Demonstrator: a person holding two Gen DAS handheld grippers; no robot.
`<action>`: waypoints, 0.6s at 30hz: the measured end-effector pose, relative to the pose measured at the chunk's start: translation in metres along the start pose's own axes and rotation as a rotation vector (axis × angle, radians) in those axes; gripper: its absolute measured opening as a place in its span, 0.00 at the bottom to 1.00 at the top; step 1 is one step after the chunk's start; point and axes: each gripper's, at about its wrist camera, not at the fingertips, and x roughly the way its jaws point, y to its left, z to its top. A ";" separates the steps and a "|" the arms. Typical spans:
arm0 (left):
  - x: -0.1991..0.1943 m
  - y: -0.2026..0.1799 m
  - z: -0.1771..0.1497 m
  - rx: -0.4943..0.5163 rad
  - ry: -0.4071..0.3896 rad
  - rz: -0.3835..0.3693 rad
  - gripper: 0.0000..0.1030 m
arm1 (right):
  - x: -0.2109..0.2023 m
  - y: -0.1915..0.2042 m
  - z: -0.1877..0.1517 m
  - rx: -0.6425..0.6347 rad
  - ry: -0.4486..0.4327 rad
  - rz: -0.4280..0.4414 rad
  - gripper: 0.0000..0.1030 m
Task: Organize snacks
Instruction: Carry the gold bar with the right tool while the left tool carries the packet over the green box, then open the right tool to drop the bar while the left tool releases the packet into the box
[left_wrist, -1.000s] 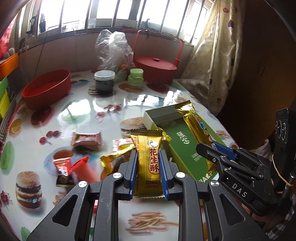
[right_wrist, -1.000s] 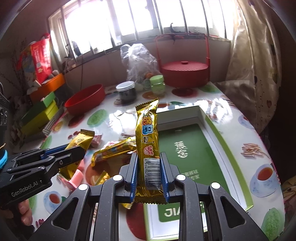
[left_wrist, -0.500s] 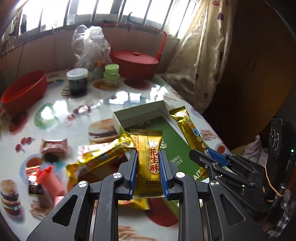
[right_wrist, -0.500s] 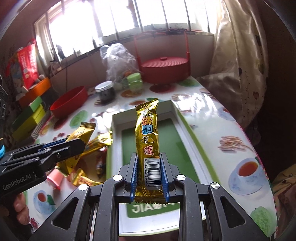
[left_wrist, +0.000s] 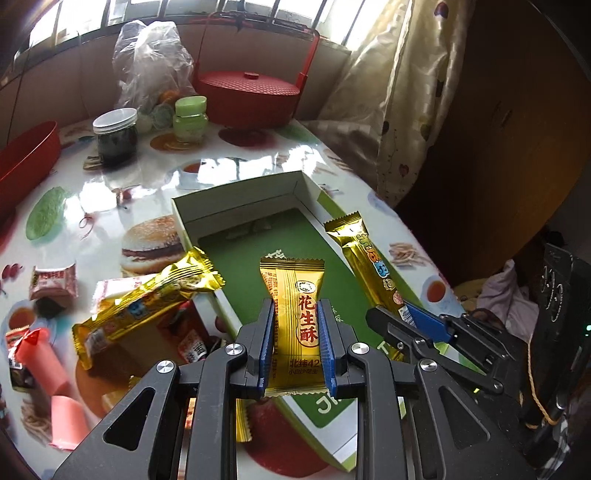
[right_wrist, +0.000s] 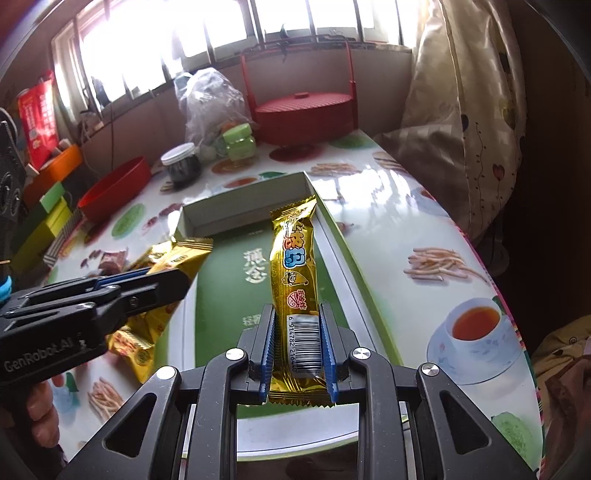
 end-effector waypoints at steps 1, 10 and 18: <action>0.003 -0.001 0.000 -0.001 0.008 0.001 0.23 | 0.001 -0.001 -0.001 0.001 0.004 -0.001 0.21; 0.022 -0.006 -0.003 0.006 0.056 -0.003 0.23 | 0.014 -0.006 -0.006 -0.005 0.050 -0.004 0.21; 0.029 -0.007 -0.005 0.006 0.078 0.000 0.23 | 0.015 -0.004 -0.008 -0.022 0.056 -0.012 0.21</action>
